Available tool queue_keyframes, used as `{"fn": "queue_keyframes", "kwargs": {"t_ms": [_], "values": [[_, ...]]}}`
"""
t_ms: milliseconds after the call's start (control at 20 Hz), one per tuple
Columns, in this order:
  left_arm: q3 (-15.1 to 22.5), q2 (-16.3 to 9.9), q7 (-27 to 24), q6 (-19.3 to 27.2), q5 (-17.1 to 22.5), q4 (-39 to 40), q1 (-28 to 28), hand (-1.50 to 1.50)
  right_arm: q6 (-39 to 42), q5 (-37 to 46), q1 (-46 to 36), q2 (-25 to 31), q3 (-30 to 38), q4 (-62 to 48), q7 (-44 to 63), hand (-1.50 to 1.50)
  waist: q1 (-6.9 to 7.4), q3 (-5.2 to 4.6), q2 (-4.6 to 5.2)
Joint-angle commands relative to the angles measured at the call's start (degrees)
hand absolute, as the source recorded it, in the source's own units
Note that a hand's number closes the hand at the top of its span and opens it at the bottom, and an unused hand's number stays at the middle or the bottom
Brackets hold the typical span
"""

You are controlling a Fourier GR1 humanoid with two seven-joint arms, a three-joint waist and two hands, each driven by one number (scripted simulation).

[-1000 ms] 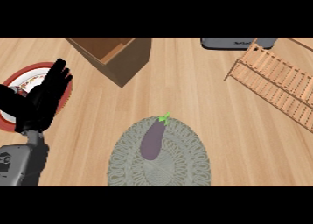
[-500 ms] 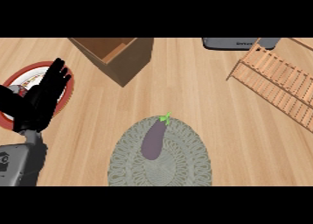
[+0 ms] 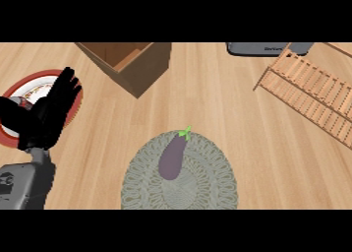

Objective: Pick the pear from the placemat and place it in the tiered shelf

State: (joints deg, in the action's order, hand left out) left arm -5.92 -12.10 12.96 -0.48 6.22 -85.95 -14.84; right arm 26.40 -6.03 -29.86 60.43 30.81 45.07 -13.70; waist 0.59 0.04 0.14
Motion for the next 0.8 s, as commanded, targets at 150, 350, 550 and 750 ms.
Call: {"fn": "queue_keyframes", "kwargs": {"t_ms": [150,350,550,750], "values": [[0.74,0.54,1.61,0.61,-0.43,-2.17,-0.32,0.00,15.31,-1.49,-3.33,12.97,2.59,-17.51,-1.46,-1.50,0.96,0.14,0.38],[0.17,0.56,-0.08,0.17,-0.27,-0.74,0.43,0.00,21.57,-0.80,0.49,16.81,4.08,-23.18,-9.10,-1.50,0.42,0.28,0.52],[0.35,0.36,0.61,-0.11,-0.08,-1.68,0.08,0.00,28.00,-3.16,2.01,17.26,5.83,-25.37,-12.40,-1.50,-0.11,0.43,0.25],[-0.97,-0.46,0.16,-0.54,0.41,0.52,-0.43,0.00,29.07,-2.95,4.72,18.34,5.94,-22.34,-17.40,-1.50,-1.26,0.50,0.26]]}}
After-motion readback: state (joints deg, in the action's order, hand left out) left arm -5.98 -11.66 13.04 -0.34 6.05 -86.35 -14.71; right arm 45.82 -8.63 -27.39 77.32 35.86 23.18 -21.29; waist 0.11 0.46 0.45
